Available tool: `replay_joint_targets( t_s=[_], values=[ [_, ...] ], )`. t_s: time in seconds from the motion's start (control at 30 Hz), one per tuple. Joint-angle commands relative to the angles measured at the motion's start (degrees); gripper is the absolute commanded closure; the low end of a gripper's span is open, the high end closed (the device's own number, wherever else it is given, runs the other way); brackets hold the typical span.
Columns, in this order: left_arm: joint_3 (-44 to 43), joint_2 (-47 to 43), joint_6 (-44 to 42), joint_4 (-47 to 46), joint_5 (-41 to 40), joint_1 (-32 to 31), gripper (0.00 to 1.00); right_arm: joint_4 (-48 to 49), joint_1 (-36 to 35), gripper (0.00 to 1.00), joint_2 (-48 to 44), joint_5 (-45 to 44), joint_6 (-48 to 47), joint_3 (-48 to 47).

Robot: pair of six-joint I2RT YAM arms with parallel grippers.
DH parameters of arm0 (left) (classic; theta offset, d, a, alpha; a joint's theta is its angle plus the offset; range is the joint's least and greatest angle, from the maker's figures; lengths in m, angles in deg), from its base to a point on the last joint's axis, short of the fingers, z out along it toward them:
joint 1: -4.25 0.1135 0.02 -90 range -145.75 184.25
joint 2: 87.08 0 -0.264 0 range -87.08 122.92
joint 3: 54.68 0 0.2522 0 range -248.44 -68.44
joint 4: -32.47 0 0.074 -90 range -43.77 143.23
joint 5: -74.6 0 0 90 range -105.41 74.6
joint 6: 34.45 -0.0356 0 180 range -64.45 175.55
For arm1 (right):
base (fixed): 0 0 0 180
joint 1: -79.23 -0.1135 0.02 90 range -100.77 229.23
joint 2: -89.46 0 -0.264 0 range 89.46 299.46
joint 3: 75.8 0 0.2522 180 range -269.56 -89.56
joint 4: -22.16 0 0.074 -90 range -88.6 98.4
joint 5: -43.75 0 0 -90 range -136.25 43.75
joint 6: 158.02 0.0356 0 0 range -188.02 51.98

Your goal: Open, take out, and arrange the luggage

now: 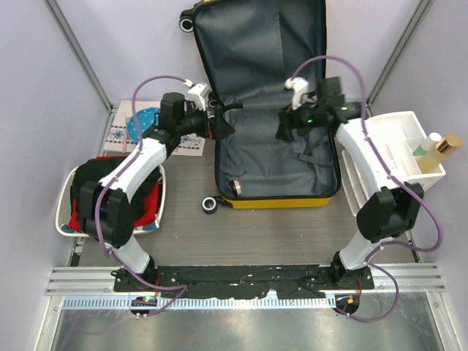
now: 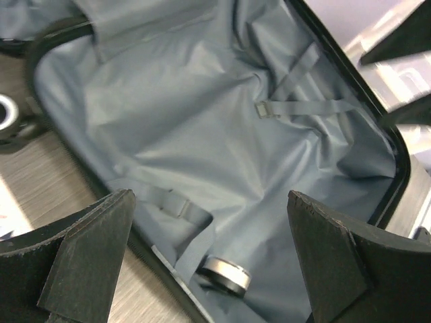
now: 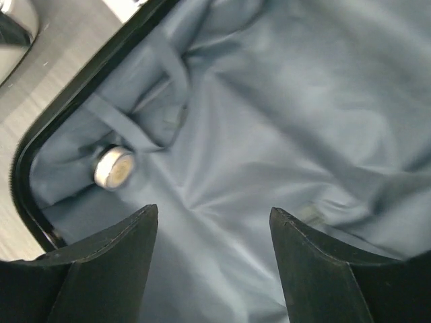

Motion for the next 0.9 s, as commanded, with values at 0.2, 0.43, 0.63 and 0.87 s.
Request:
replay_joint_targets(
  t_s=[0.2, 0.43, 0.63, 0.87],
  values=[
    [5.08, -8.22, 4.03, 1.55, -15.19, 7.22, 0.0, 15.88, -17.47, 0.27, 11.86, -7.48, 20.33, 9.04],
    [8.51, -11.56, 4.12, 2.08, -15.73, 7.92, 0.0, 17.28, -23.01, 0.26, 17.16, -8.19, 19.1, 8.15],
    [10.0, -12.79, 3.85, 3.31, -15.91, 9.33, 0.0, 16.84, -25.48, 0.25, 16.73, -6.78, 18.93, 10.61],
    [11.23, -12.88, 4.73, 2.52, -14.06, 9.77, 0.01, 15.87, -27.5, 0.23, 15.76, -6.68, 18.22, 13.77]
  ],
)
